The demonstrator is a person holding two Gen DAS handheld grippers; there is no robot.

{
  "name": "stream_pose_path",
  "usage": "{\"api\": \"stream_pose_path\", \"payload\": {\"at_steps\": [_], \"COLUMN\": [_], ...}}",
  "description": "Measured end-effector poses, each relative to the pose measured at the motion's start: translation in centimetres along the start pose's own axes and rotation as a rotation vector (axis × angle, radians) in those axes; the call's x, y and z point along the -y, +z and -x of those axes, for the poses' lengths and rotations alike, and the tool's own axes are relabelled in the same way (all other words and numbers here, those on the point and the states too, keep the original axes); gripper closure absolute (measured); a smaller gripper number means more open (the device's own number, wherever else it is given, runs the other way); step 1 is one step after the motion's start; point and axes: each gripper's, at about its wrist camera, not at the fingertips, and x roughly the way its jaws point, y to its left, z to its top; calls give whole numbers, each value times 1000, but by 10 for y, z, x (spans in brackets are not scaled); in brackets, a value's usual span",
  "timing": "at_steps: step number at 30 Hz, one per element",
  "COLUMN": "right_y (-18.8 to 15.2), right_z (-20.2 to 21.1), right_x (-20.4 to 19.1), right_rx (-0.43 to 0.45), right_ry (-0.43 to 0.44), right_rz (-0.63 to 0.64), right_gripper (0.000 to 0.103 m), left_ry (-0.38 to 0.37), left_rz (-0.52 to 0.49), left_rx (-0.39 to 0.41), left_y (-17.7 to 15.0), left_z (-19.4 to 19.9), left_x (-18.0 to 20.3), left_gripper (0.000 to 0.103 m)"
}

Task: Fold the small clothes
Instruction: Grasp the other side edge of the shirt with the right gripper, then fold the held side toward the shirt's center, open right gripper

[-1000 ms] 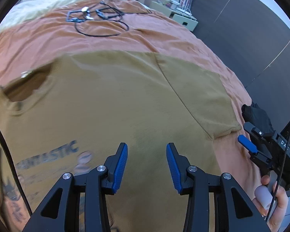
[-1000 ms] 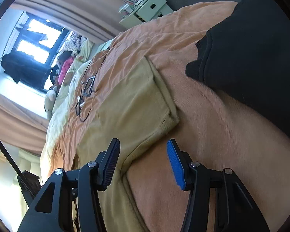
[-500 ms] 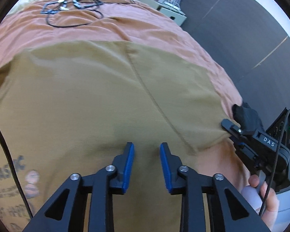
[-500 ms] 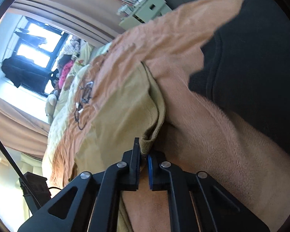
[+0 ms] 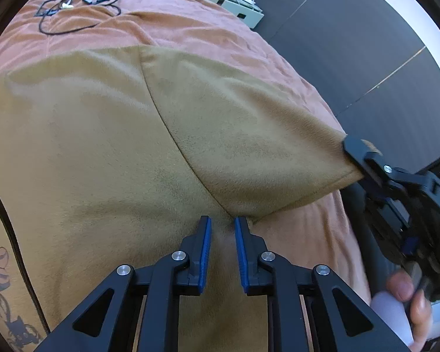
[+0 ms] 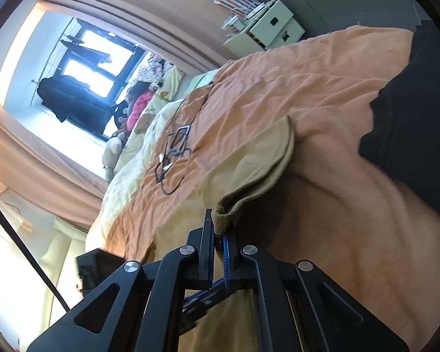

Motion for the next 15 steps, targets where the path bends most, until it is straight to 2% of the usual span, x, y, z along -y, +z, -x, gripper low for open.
{"api": "stream_pose_path", "payload": {"at_steps": [6, 13, 15], "right_y": [-2, -1, 0], "right_z": [-13, -25, -30], "right_x": [-1, -1, -1], "right_rx": [-40, -90, -106], "right_ry": [57, 104, 107], "right_rz": [9, 7, 10], "right_gripper": [102, 102, 102], "left_ry": [-29, -63, -47], "left_rz": [63, 118, 131], "left_rx": [10, -15, -11], "left_y": [8, 5, 4], "left_z": [-14, 0, 9], "left_x": [-6, -16, -23], "left_gripper": [87, 87, 87]}}
